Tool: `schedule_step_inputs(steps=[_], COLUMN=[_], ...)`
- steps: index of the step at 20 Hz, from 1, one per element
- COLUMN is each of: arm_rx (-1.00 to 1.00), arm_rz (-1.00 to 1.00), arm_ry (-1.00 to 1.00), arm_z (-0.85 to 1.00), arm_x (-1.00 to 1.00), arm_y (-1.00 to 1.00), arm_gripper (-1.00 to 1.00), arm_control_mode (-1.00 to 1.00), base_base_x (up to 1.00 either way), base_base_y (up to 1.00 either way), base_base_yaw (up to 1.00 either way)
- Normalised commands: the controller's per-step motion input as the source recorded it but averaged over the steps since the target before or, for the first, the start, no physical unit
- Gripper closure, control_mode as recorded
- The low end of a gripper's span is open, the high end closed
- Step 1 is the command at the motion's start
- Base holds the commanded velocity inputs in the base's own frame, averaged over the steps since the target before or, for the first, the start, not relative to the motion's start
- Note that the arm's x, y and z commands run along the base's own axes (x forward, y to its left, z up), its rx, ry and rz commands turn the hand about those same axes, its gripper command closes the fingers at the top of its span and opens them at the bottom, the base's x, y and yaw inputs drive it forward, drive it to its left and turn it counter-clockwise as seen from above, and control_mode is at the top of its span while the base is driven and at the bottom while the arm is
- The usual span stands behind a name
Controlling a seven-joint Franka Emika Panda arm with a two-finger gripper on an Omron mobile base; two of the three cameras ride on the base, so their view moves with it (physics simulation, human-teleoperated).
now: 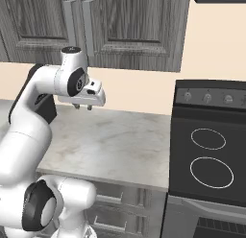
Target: Open the cabinet. Pick the sponge and place it next to the sink. Then close the cabinet.
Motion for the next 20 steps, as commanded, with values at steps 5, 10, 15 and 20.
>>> schedule_step_inputs(steps=[5,10,15,20], arm_rx=[0.0,0.04,0.05,0.0], arm_rz=[0.03,0.08,0.02,0.0], arm_ry=[-0.01,-0.24,-0.39,-0.25], arm_z=[0.0,0.01,0.68,1.0], arm_x=[-0.28,-0.16,-0.39,-0.51], arm_y=[0.08,0.29,0.11,0.14], arm_gripper=[-1.0,-1.0,-1.0,-1.0], arm_control_mode=[-1.0,-1.0,-1.0,-1.0], base_base_x=[0.0,0.0,0.0,0.0], base_base_y=[0.0,0.0,0.0,0.0], base_base_yaw=[0.0,0.0,0.0,0.0])
